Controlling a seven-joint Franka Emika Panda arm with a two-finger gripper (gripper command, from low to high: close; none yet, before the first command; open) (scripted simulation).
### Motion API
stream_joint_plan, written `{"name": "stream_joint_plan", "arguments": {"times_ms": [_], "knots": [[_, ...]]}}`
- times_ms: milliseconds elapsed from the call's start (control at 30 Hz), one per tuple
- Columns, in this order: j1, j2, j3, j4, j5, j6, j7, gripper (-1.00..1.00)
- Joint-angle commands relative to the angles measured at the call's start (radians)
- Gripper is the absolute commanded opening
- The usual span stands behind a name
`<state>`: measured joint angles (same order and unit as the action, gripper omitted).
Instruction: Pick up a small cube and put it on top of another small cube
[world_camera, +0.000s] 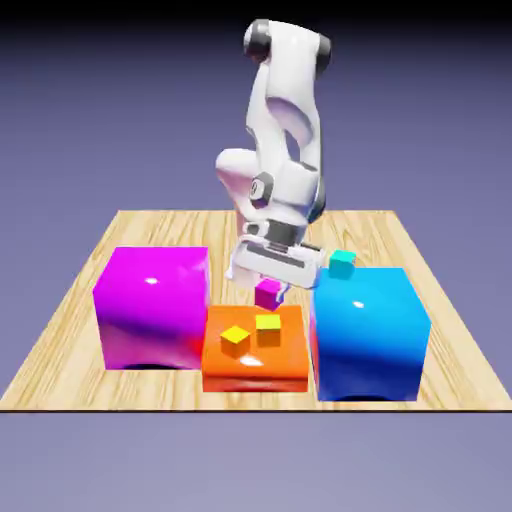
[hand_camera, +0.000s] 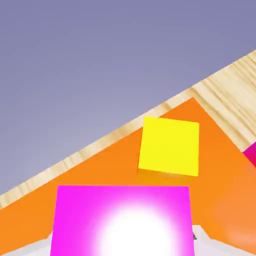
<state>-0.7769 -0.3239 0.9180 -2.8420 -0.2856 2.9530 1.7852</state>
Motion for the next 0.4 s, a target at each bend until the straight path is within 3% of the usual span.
{"name": "stream_joint_plan", "arguments": {"times_ms": [0,333,367], "knots": [[-0.036,0.005,0.035,0.001,0.001,0.01,0.0,-1.0],[-0.384,0.056,0.371,0.012,0.011,0.118,0.004,-1.0],[-0.384,0.056,0.371,0.012,0.011,0.118,0.004,1.0]]}}
